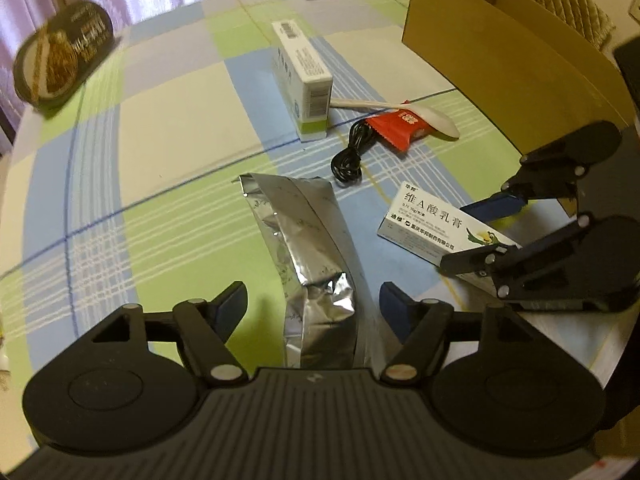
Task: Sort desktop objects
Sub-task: 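Lift the foil bag with the left tool while the right tool lifts the ointment box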
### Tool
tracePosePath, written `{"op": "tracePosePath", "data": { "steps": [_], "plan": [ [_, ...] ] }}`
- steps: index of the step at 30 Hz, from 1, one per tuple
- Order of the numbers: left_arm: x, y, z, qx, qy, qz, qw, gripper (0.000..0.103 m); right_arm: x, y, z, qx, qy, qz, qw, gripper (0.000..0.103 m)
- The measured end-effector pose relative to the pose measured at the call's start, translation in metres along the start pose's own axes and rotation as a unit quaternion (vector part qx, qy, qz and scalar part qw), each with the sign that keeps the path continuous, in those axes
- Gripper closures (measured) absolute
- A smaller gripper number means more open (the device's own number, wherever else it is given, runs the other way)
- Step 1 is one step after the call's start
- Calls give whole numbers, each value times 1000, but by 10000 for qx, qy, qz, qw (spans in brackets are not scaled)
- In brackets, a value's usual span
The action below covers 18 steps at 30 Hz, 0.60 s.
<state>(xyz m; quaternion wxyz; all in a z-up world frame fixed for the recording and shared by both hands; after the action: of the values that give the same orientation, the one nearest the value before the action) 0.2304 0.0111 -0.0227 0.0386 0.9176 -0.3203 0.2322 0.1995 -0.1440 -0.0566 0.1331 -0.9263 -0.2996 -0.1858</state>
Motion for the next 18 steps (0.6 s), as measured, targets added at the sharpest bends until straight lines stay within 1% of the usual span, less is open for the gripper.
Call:
{"op": "tracePosePath", "data": {
  "steps": [8,18],
  "plan": [
    [6,-1,23,-96,-283,13,9996,34,4,0,2,29,-16,-37,10000,68],
    [5,-2,43,-193,-447,-16,9988,34,5,2,6,43,-64,-89,9999,68]
  ]
}}
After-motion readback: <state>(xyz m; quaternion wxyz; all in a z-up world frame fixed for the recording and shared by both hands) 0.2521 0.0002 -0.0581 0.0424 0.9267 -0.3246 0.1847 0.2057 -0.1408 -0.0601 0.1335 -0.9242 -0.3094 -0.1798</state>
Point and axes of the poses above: each gripper's, at about its wrist camera, not at the fingertips, and z roughly the way its jaws point, y to its right, x to its top, the point moved 2 cm from there along z, roughly the way its jaws point, and after that the axes turned 14 degrees about z, right-handed, at the moved point
